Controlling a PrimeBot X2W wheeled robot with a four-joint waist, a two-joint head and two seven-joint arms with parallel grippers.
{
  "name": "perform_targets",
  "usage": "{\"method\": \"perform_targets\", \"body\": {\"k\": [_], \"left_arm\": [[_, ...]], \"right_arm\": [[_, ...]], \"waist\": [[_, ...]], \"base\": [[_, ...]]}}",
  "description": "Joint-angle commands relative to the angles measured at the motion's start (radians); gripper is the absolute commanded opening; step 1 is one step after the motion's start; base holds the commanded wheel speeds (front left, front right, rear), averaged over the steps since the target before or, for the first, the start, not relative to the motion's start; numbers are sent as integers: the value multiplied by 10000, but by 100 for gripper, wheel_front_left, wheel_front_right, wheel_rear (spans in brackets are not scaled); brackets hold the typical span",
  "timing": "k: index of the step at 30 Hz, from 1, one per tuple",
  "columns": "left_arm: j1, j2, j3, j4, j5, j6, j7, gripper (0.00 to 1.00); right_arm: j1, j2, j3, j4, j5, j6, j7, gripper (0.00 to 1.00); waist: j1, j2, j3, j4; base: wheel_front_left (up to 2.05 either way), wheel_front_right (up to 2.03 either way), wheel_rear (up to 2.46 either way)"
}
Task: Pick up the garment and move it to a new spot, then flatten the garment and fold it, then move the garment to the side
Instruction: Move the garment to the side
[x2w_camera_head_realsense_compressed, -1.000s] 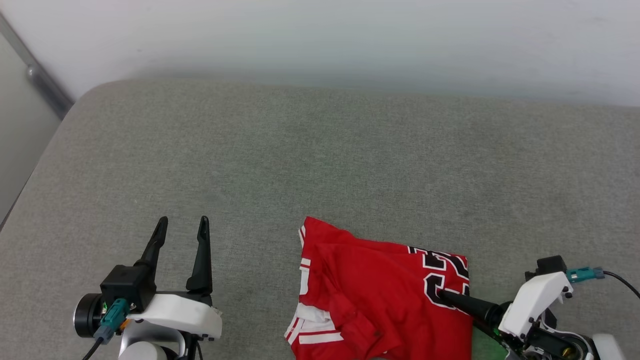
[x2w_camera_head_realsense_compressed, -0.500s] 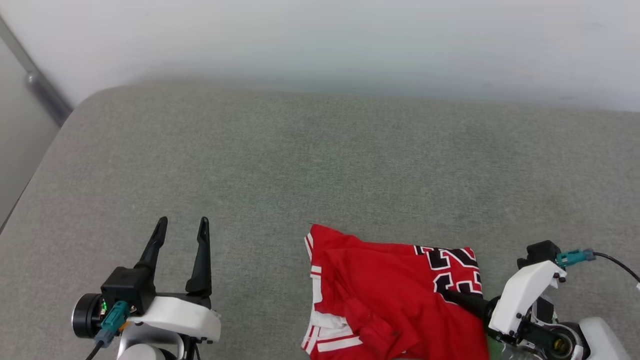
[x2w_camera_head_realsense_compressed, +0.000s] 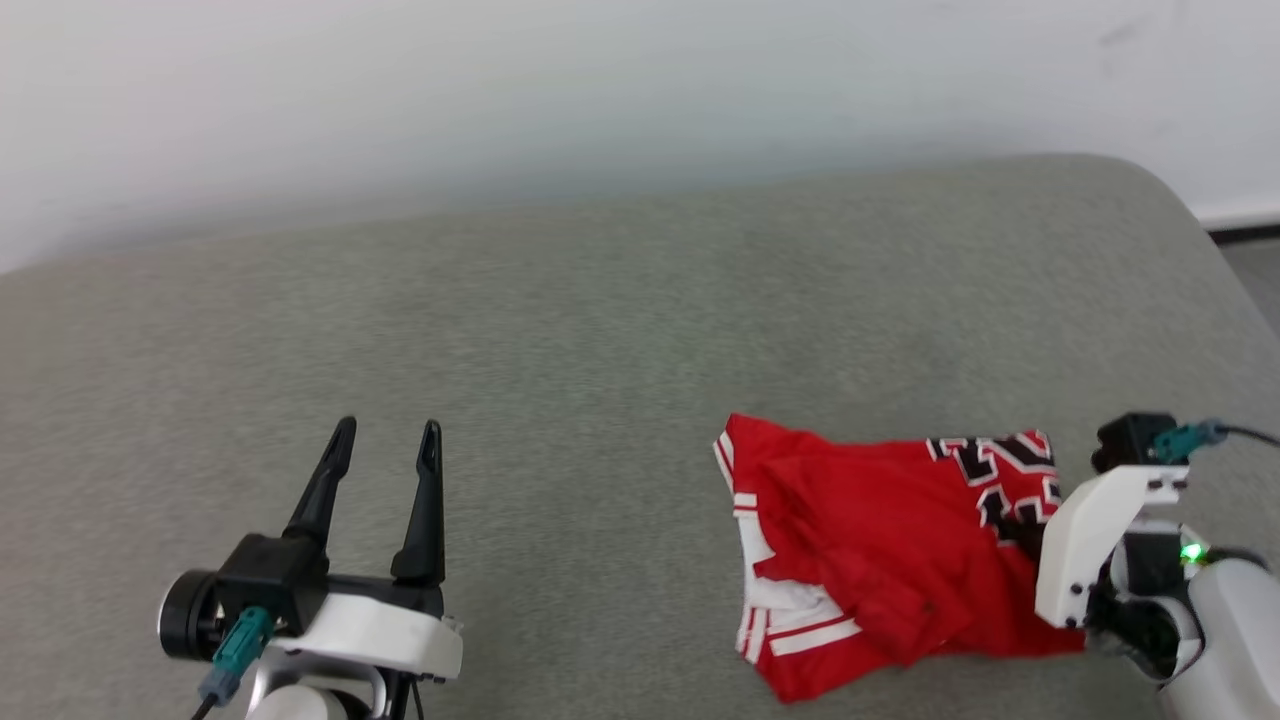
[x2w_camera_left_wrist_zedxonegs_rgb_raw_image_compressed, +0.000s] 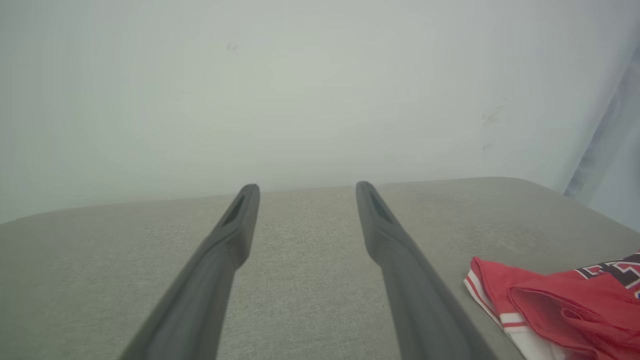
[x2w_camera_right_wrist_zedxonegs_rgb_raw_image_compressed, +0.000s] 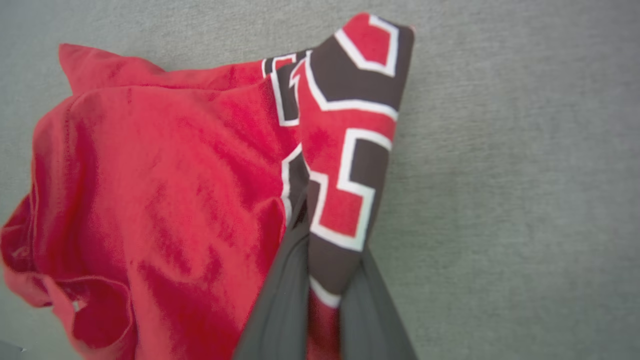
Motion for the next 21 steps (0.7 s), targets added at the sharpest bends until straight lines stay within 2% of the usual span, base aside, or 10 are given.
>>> {"method": "perform_targets", "body": {"k": [1, 5, 8, 15, 21], "left_arm": [[-254, -25, -37, -91, 104, -78, -24, 100], [-696, 73, -90, -310, 274, -214, -24, 100], [-1210, 211, -182, -448, 412, -368, 18, 100], [-2713, 361, -509, -603, 689, -775, 206, 100], [-3489, 538, -650, -730, 852, -975, 353, 100]], "right_arm": [[-391, -165, -30, 62, -275, -7, -188, 0], [-1305, -573, -127, 349, -983, -7, -593, 0], [-2078, -1023, -535, 712, -1397, -7, -1079, 0], [-3586, -1829, -2400, 1876, -2345, -7, -2609, 0], [-4370, -1708, -3424, 2652, -3093, -7, -3608, 0]], "waist": [[0, 0, 538, -847], [0, 0, 1359, -1499], [0, 0, 2082, -1745], [0, 0, 3678, -1587], [0, 0, 4638, -1388]], "base": [[0, 0, 0], [0, 0, 0], [0, 0, 0], [0, 0, 0], [0, 0, 0]]}}
